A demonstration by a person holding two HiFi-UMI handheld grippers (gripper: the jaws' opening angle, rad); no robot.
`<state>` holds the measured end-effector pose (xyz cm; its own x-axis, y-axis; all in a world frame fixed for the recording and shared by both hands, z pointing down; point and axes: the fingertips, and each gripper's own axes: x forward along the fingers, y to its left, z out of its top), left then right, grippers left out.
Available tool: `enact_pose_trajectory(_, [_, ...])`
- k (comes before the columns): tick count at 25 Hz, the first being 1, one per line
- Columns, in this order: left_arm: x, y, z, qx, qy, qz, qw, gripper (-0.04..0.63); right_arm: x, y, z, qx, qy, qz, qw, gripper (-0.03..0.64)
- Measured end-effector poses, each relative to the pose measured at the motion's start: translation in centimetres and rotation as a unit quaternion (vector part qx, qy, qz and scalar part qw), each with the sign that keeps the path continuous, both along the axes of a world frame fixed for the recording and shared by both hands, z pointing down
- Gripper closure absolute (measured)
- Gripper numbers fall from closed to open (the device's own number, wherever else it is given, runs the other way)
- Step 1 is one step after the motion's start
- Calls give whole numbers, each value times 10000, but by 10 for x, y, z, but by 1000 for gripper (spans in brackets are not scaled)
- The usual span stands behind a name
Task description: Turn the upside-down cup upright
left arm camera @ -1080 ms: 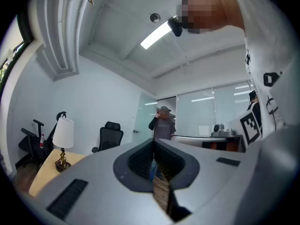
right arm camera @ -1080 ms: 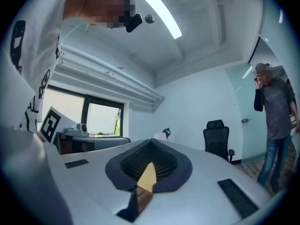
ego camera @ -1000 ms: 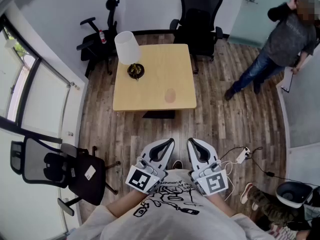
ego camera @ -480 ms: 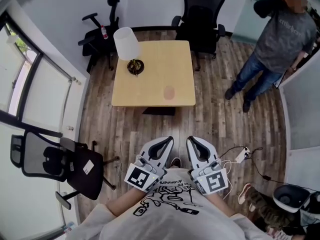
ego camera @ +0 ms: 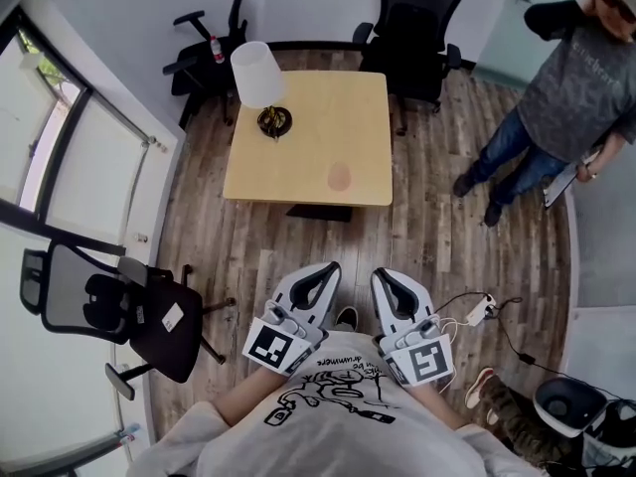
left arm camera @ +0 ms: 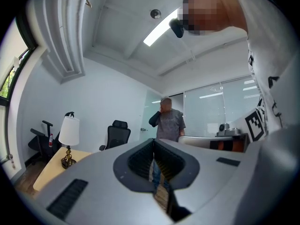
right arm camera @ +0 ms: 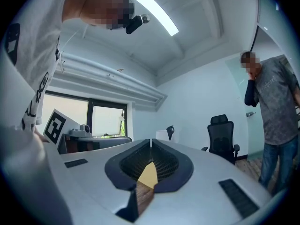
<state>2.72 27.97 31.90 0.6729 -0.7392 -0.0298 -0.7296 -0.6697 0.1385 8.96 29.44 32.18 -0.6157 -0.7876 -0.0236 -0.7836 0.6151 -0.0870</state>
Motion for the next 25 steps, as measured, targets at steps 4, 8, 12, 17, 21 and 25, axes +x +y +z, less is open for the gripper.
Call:
enact_pose_trajectory(4, [-4, -18, 1, 26, 17, -21, 10000, 584, -6, -18, 2, -10, 22, -25, 10000, 591])
enact_pose_trajectory(8, [-8, -44, 4, -4, 81, 49, 10000, 584, -11, -46, 6, -46, 88, -5, 10000, 591])
enact_pose_trajectory(12, [-16, -80, 5, -34, 139, 63, 9999, 584, -20, -82, 7, -35, 148, 14, 9999, 591])
enact_pose_trajectory(17, [-32, -129, 4, -22, 179, 192, 9997, 584, -36, -131, 4, -13, 226, 96, 9997, 591])
enact_pose_trajectory(21, [-43, -166, 1, 29, 145, 347, 9993, 584, -50, -169, -1, 31, 249, 169, 9995, 591])
enact_pose_trajectory(25, [-58, -198, 2, 22, 140, 484, 9987, 584, -65, -200, -3, 43, 295, 257, 9992, 591])
